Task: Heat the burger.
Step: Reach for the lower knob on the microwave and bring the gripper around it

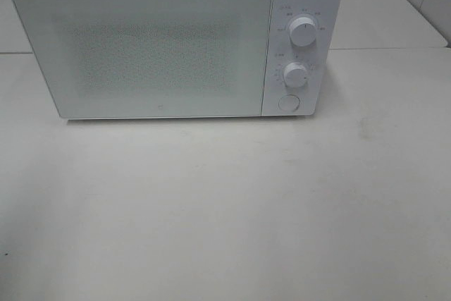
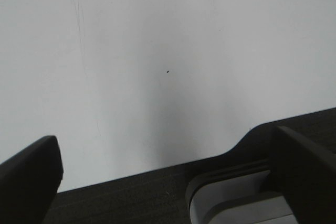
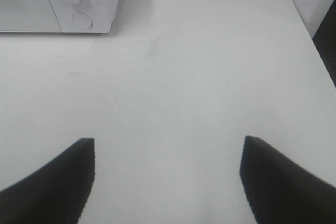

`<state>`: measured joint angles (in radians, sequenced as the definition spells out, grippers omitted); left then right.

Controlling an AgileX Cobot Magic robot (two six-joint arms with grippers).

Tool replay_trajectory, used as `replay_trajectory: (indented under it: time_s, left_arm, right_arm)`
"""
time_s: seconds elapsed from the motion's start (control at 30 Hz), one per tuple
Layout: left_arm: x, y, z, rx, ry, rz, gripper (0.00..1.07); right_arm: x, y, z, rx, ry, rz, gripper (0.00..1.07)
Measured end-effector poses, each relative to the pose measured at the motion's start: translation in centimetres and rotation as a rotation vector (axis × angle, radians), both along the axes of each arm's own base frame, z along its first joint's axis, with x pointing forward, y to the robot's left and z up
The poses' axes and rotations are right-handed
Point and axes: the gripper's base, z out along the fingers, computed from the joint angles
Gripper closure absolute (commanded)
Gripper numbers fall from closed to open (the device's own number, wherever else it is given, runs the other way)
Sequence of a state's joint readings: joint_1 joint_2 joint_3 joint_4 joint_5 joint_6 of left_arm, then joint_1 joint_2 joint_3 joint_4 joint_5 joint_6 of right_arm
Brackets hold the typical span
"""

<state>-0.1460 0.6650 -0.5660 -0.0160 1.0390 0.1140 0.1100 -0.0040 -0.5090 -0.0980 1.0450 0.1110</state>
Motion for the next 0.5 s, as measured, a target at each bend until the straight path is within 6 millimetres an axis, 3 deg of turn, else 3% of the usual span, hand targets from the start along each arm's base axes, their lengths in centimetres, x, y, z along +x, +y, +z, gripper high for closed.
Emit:
replay_trajectory:
  time_s: [0.2, 0.5]
  left_arm:
    - [-1.9, 0.1, -0.8, -0.032, -0.048, -0.004, 0.07]
    - [-3.6, 0.3, -0.1, -0.057, -0.163, -0.006, 0.07]
  right_arm:
    - [0.0, 0.0, 0.0, 0.000, 0.000, 0.000, 0.32]
    - [0.0, 0.0, 0.0, 0.000, 0.000, 0.000, 0.32]
